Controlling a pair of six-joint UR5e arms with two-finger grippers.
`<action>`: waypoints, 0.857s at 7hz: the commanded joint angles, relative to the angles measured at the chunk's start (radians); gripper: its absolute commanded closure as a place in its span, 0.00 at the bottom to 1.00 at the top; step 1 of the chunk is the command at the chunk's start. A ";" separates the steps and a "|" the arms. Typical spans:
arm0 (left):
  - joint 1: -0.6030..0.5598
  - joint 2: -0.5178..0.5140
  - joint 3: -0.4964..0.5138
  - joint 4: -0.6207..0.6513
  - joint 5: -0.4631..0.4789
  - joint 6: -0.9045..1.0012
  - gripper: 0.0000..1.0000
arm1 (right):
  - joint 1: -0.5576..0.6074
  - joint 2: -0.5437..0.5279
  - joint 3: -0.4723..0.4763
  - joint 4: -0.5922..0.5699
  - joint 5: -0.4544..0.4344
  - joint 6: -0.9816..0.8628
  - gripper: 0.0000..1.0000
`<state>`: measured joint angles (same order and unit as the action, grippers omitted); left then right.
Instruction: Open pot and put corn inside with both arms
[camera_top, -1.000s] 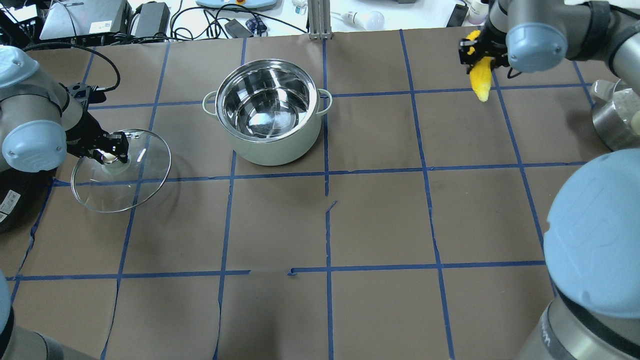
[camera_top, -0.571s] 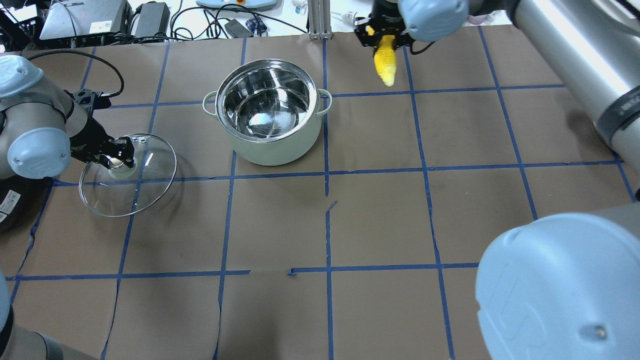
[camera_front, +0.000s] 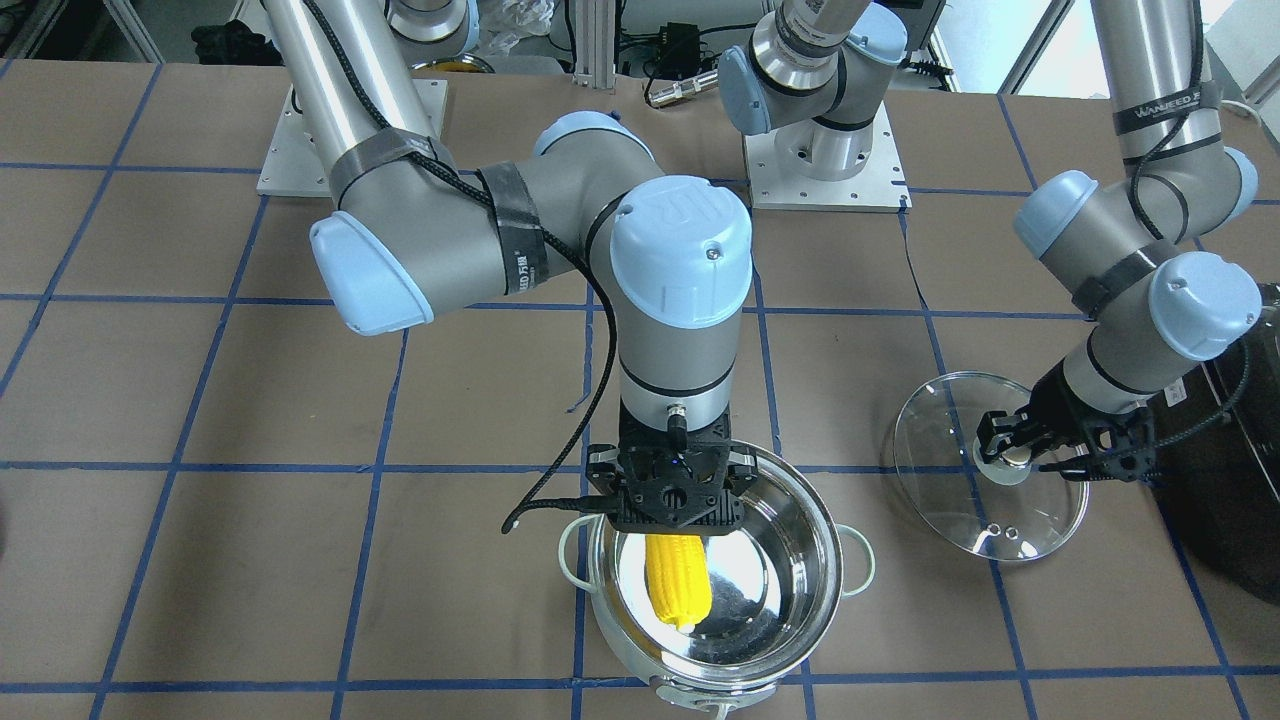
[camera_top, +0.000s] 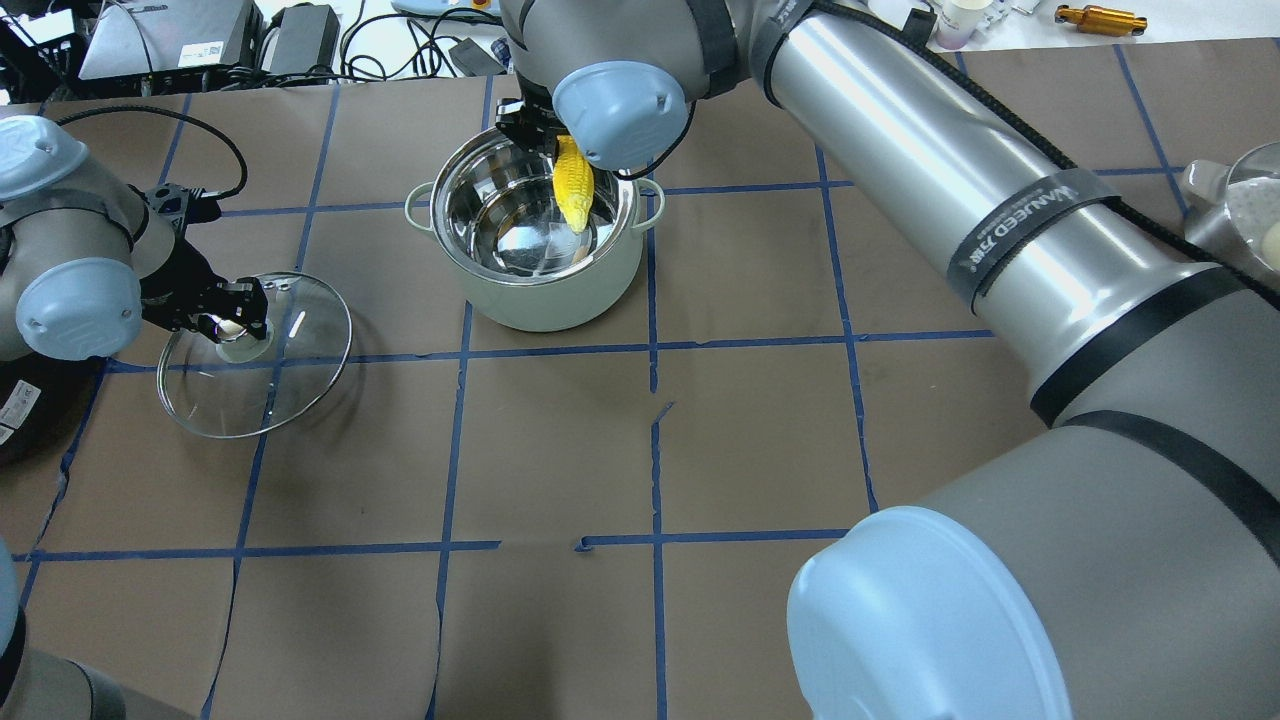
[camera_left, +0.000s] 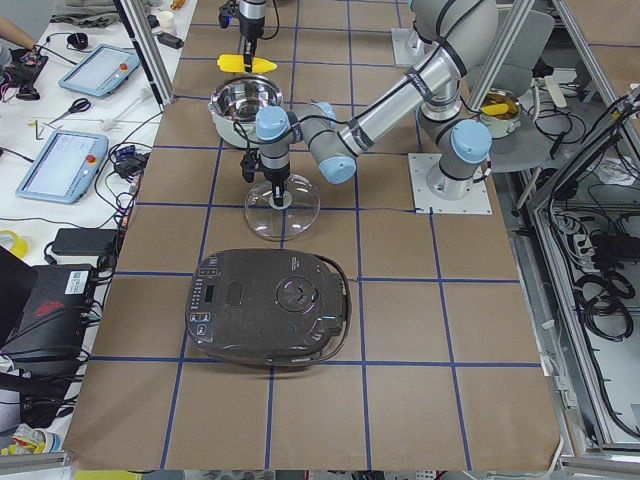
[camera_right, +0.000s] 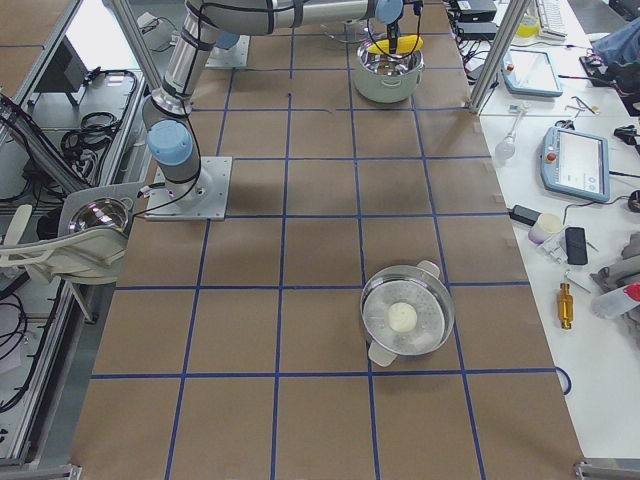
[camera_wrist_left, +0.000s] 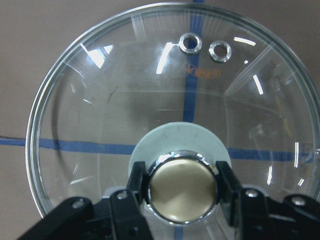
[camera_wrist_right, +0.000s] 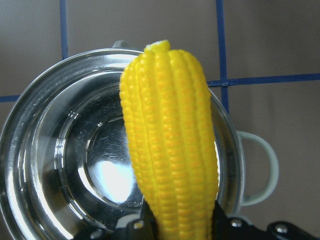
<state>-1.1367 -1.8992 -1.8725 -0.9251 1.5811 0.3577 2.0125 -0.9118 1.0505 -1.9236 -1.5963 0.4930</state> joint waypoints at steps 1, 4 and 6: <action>0.000 -0.006 -0.001 -0.001 0.002 0.001 0.77 | 0.037 0.051 0.002 -0.126 0.009 0.012 0.99; 0.002 -0.011 -0.002 -0.001 0.002 -0.005 0.29 | 0.037 0.064 0.029 -0.210 -0.022 -0.028 0.00; 0.002 -0.012 -0.002 -0.003 0.002 0.001 0.00 | 0.035 0.054 0.031 -0.209 -0.036 -0.095 0.00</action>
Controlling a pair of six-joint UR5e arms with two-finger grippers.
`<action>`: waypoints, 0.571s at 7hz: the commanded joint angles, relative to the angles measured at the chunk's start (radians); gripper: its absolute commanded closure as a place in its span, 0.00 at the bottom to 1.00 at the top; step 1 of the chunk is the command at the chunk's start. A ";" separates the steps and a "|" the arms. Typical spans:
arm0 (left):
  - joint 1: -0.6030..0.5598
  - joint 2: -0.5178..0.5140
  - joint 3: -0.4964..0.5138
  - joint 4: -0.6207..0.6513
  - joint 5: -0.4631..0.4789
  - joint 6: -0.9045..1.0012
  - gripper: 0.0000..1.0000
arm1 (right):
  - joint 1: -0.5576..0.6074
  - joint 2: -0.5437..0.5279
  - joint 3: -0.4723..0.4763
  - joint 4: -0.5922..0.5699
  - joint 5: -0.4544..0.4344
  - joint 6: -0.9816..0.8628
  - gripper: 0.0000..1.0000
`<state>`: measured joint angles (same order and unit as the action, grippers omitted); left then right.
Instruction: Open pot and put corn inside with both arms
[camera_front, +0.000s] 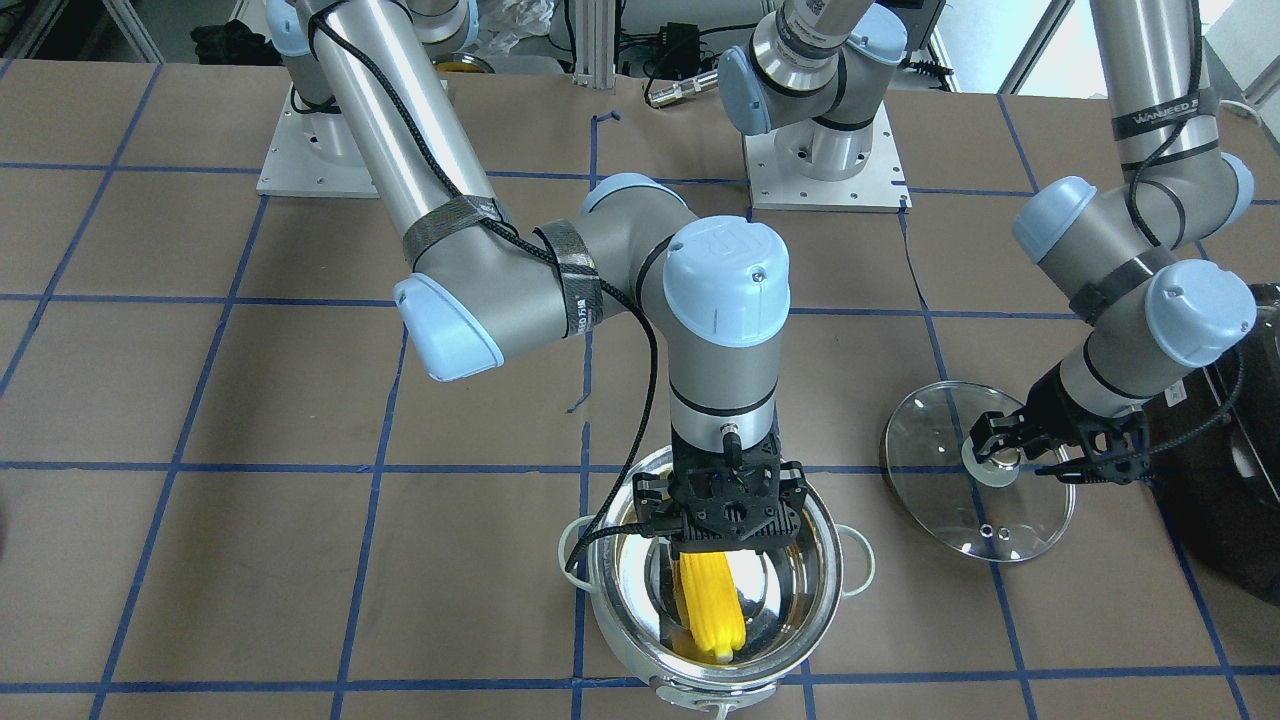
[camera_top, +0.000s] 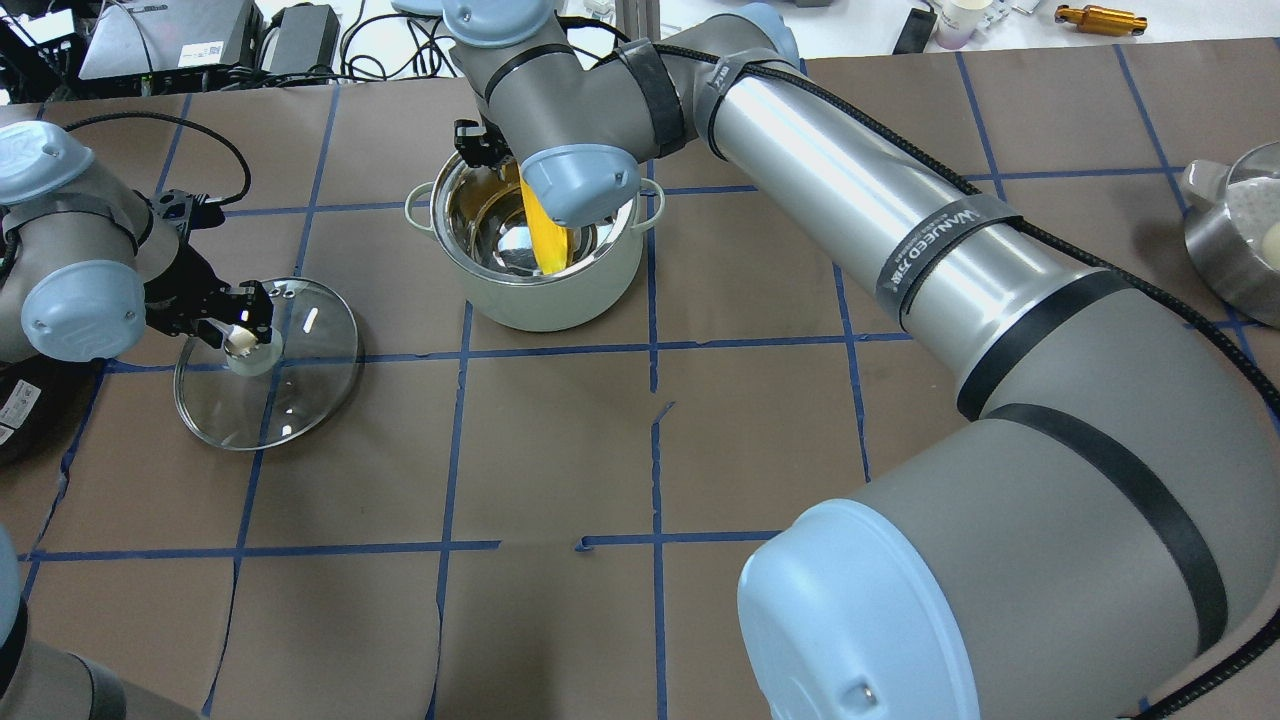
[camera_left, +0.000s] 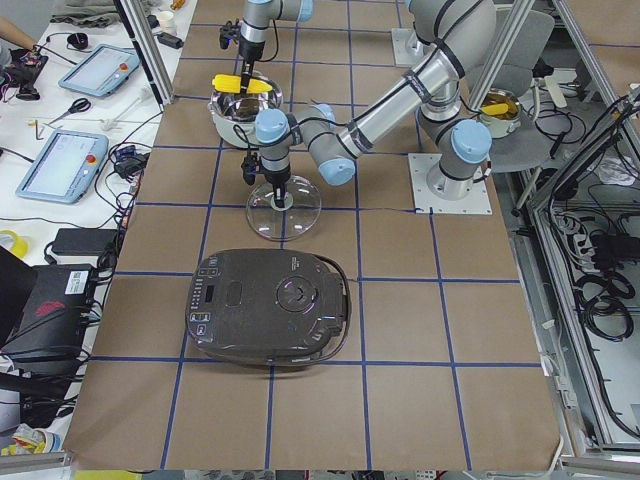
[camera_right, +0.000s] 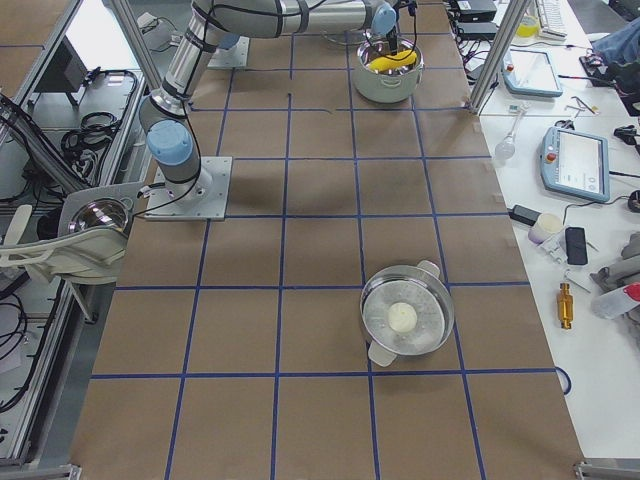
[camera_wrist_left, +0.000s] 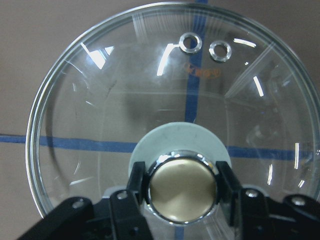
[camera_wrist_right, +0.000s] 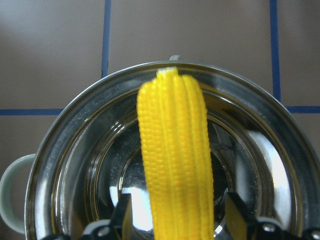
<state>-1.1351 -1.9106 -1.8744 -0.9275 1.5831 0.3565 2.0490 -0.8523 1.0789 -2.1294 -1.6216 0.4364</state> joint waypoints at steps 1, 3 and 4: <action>0.000 0.004 0.004 -0.001 0.001 0.001 0.00 | -0.001 -0.016 0.007 -0.003 -0.012 -0.041 0.00; -0.021 0.056 0.024 -0.020 0.012 -0.008 0.00 | -0.065 -0.072 0.016 0.031 -0.009 -0.095 0.00; -0.040 0.114 0.049 -0.101 0.000 -0.064 0.00 | -0.135 -0.127 0.044 0.136 0.003 -0.167 0.00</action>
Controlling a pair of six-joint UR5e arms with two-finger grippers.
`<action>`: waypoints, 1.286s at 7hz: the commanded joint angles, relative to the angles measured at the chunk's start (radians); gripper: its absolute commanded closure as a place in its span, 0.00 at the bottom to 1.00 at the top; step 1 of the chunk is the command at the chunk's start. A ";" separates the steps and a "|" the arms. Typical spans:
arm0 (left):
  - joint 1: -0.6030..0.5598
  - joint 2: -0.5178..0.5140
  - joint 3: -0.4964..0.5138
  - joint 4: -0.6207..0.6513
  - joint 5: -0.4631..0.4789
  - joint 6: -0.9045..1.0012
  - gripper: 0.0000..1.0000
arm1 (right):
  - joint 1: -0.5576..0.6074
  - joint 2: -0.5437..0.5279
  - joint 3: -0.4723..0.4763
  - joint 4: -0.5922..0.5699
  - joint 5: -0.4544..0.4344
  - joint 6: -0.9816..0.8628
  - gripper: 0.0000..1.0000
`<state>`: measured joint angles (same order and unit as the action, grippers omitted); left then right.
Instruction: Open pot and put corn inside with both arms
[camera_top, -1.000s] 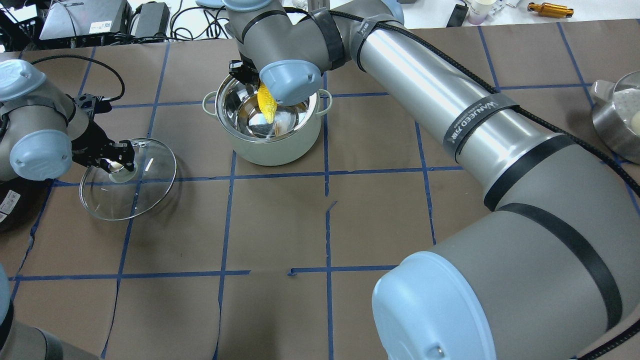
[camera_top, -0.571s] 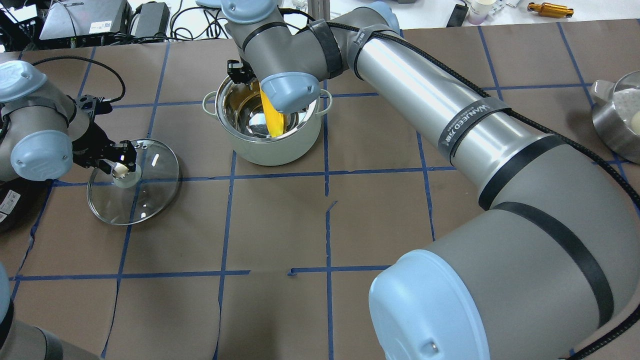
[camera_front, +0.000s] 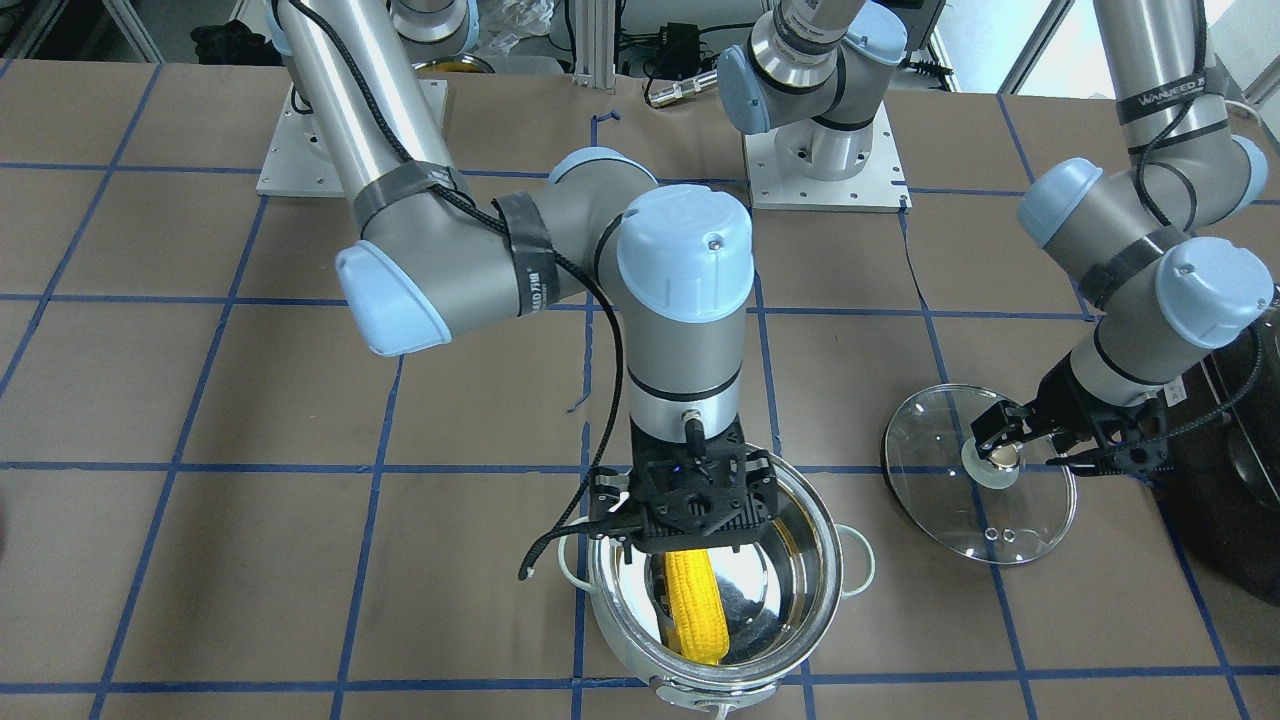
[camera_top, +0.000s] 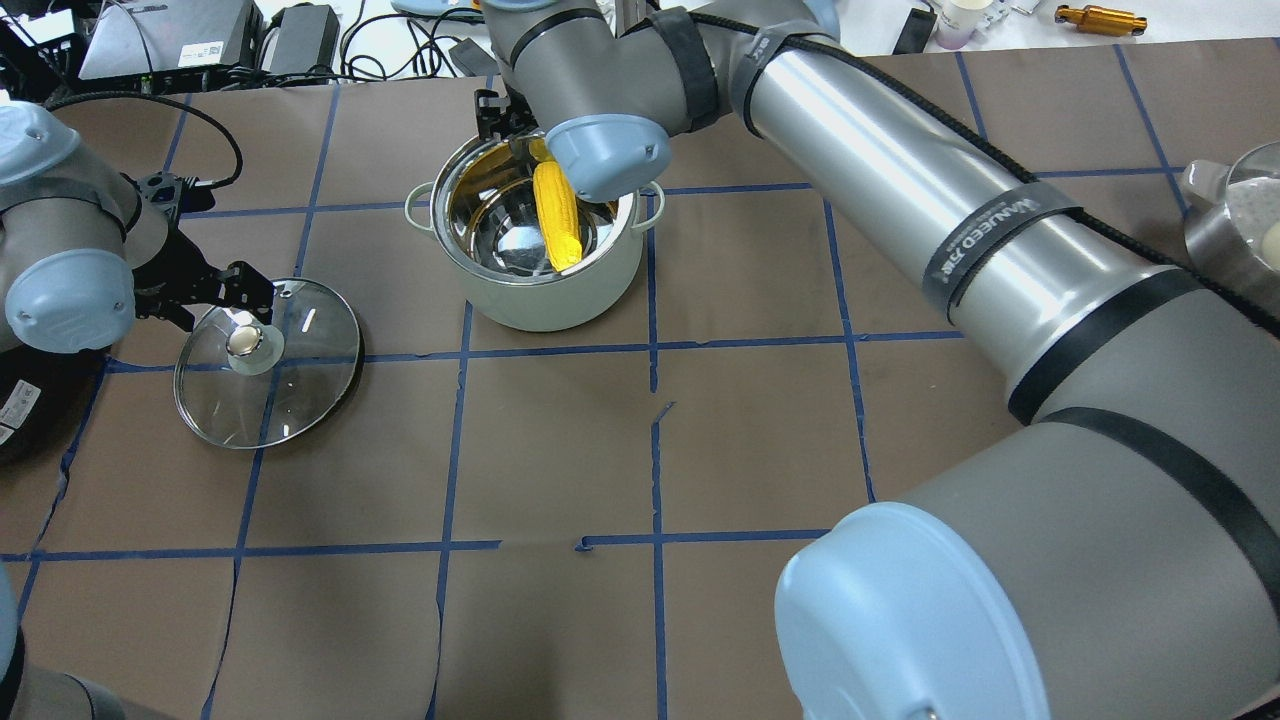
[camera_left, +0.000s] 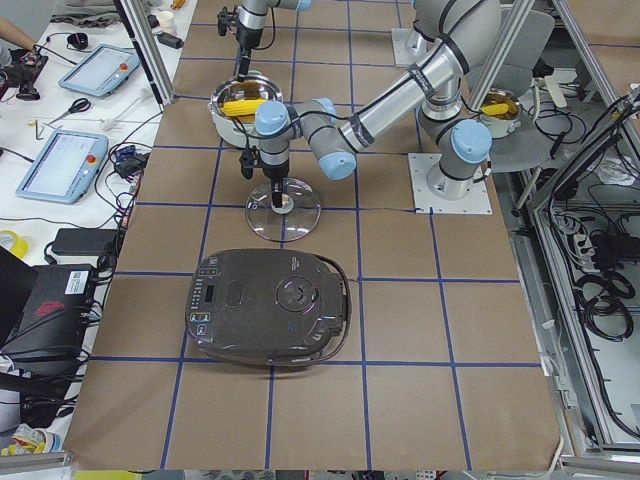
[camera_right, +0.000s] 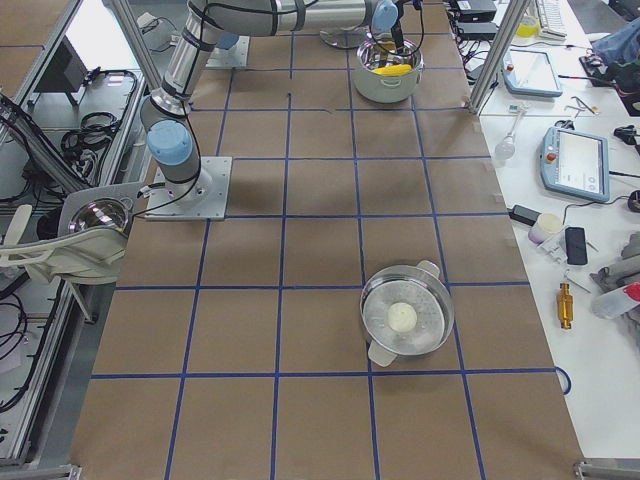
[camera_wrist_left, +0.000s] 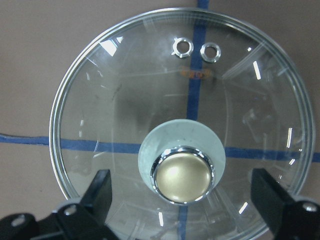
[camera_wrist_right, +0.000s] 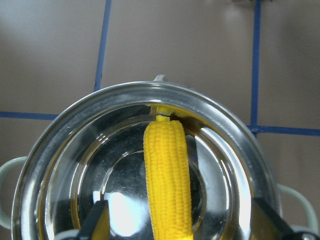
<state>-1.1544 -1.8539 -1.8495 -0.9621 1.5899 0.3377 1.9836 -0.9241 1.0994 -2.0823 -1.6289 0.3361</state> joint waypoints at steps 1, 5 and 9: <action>-0.098 0.083 0.155 -0.259 0.004 -0.071 0.00 | -0.128 -0.137 0.084 0.214 0.011 -0.106 0.00; -0.391 0.108 0.559 -0.586 -0.001 -0.312 0.00 | -0.333 -0.457 0.443 0.312 0.012 -0.165 0.00; -0.466 0.156 0.463 -0.639 -0.005 -0.298 0.00 | -0.417 -0.581 0.439 0.447 0.090 -0.261 0.00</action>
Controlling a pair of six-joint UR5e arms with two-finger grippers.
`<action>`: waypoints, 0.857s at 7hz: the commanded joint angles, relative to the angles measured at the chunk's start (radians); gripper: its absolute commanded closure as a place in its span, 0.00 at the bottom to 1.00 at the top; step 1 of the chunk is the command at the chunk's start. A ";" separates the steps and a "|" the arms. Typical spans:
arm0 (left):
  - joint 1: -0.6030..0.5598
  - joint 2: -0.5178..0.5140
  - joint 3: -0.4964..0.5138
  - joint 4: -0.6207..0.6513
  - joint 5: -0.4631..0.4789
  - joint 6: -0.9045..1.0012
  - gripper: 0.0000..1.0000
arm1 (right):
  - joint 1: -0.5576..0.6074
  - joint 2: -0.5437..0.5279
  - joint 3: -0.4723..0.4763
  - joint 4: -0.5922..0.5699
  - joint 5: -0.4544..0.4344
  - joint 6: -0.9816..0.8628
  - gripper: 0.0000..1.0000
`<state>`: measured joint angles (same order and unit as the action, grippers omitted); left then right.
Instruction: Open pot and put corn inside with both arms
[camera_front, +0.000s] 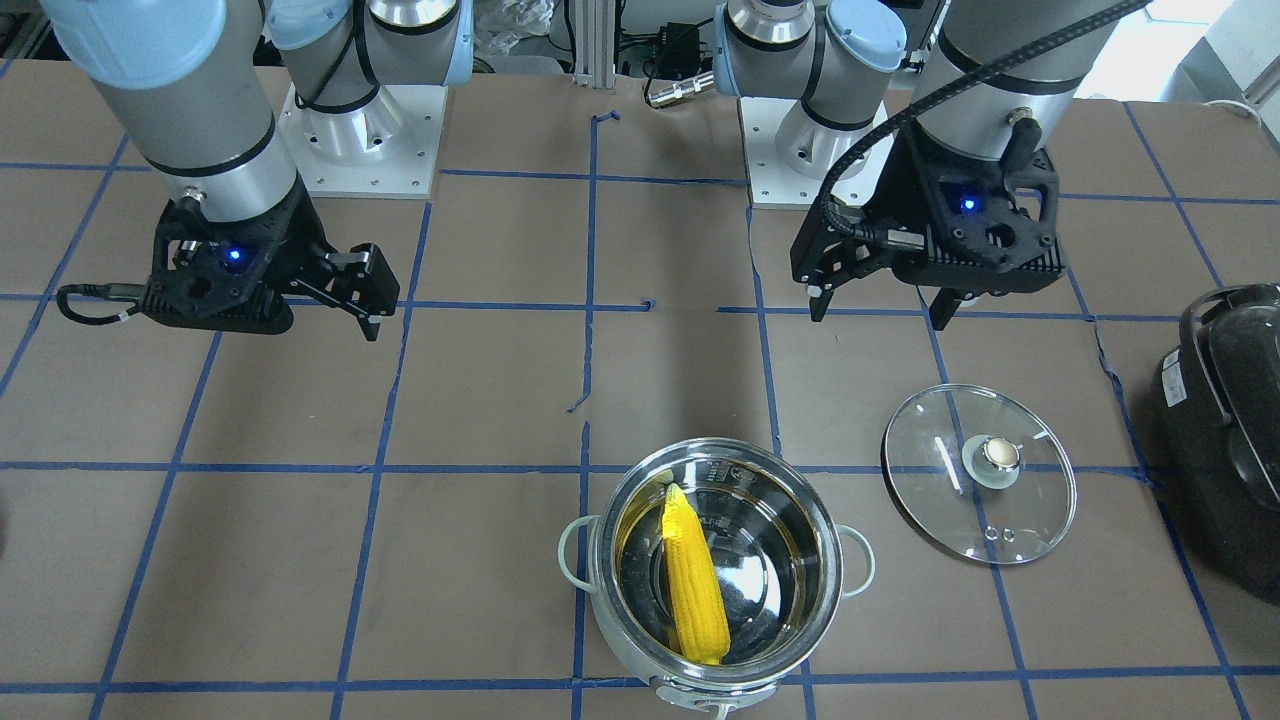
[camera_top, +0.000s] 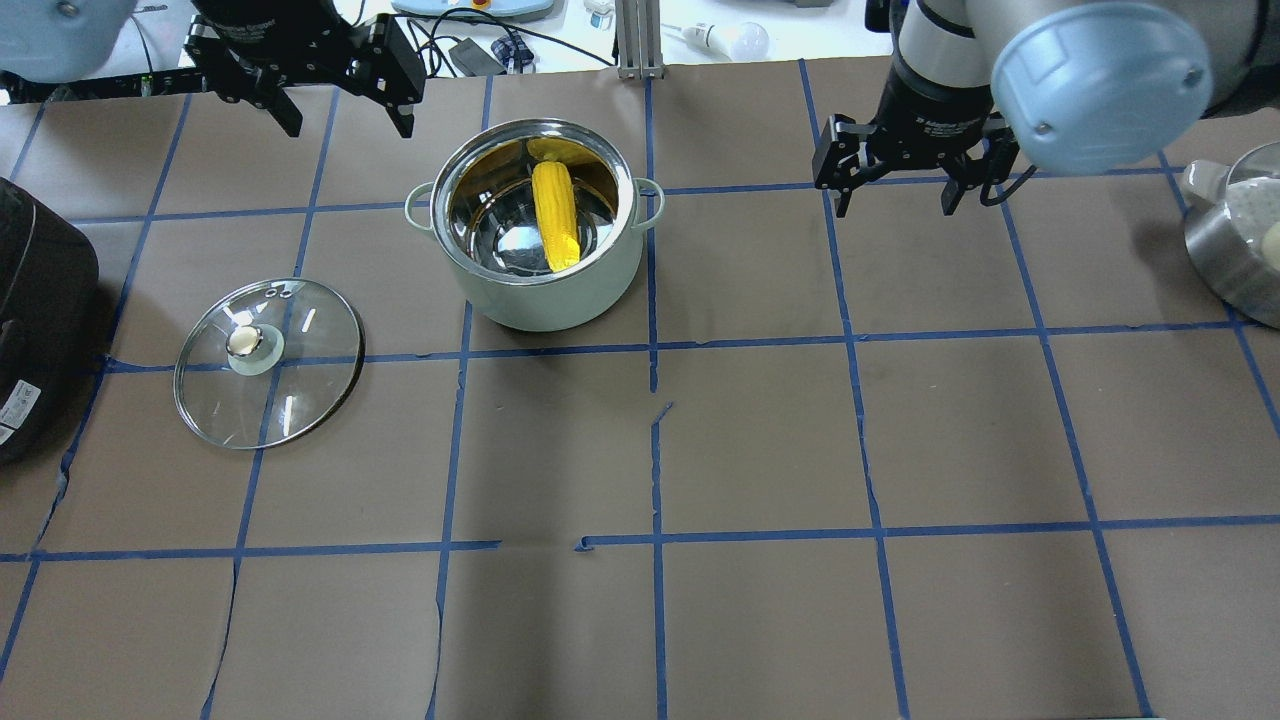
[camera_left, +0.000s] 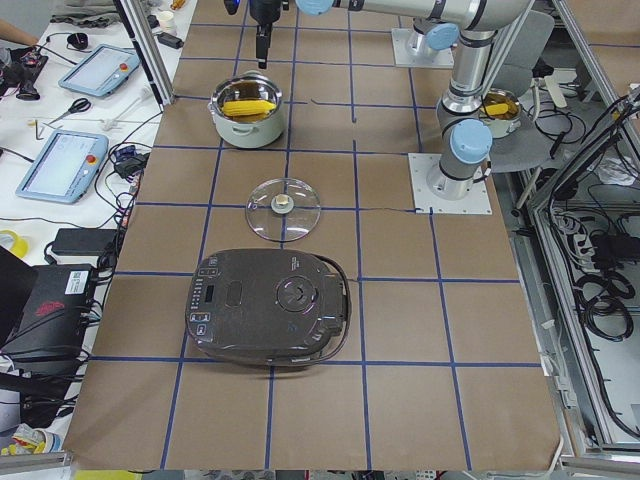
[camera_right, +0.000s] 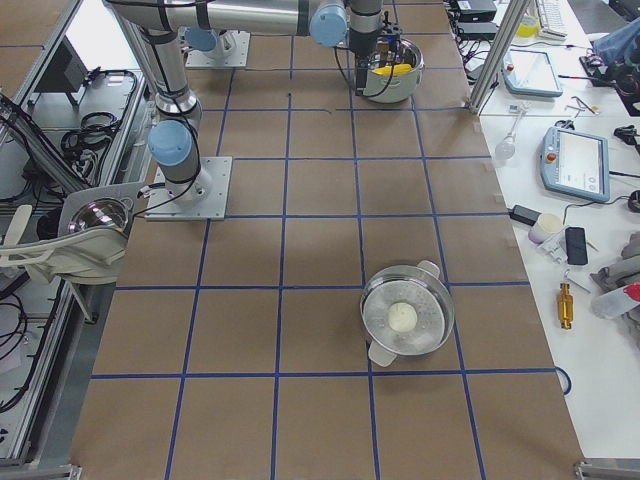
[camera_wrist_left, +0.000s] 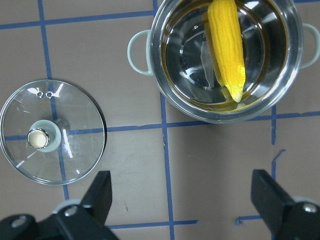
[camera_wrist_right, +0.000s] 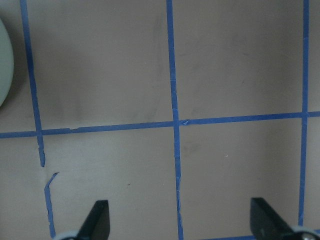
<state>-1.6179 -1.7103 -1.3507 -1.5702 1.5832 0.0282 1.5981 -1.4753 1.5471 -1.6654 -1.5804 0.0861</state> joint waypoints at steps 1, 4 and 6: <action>-0.008 0.039 -0.089 -0.033 -0.005 0.010 0.00 | -0.046 -0.054 -0.013 0.097 0.046 -0.012 0.00; -0.007 0.113 -0.148 -0.002 -0.003 0.013 0.00 | -0.044 -0.079 -0.015 0.137 0.016 0.000 0.00; -0.002 0.139 -0.186 0.039 -0.005 0.013 0.00 | -0.044 -0.080 -0.015 0.151 0.014 0.001 0.00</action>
<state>-1.6217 -1.5850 -1.5175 -1.5587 1.5790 0.0414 1.5539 -1.5531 1.5325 -1.5214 -1.5645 0.0861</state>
